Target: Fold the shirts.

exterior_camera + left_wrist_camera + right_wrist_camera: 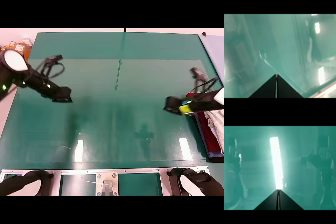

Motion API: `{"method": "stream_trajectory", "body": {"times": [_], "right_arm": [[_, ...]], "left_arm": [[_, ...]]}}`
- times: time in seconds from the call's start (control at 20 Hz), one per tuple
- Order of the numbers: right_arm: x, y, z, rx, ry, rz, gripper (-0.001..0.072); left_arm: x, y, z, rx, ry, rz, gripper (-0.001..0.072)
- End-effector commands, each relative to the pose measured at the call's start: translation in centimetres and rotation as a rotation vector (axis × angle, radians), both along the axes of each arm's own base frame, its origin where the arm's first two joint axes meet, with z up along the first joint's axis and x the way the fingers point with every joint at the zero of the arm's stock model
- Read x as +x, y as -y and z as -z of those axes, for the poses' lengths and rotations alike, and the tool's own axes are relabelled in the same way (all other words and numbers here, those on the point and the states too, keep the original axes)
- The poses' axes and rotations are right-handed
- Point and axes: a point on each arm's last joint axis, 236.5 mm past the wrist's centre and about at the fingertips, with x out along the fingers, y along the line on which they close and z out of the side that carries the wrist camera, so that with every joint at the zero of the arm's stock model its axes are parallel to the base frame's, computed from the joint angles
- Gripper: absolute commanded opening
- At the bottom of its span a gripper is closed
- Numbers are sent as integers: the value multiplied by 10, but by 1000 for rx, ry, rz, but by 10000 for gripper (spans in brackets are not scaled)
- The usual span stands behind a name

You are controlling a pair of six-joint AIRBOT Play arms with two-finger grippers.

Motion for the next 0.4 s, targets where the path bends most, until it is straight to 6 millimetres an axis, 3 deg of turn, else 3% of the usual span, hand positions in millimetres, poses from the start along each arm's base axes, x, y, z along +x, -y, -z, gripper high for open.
{"method": "stream_trajectory", "body": {"times": [0.0,0.35], "right_arm": [[-18,-48,17,8,10,-129,13],[-20,-52,16,16,9,-139,13]], "left_arm": [[-25,13,15,-1,-11,33,22],[-30,14,15,-5,-40,17,22]]}}
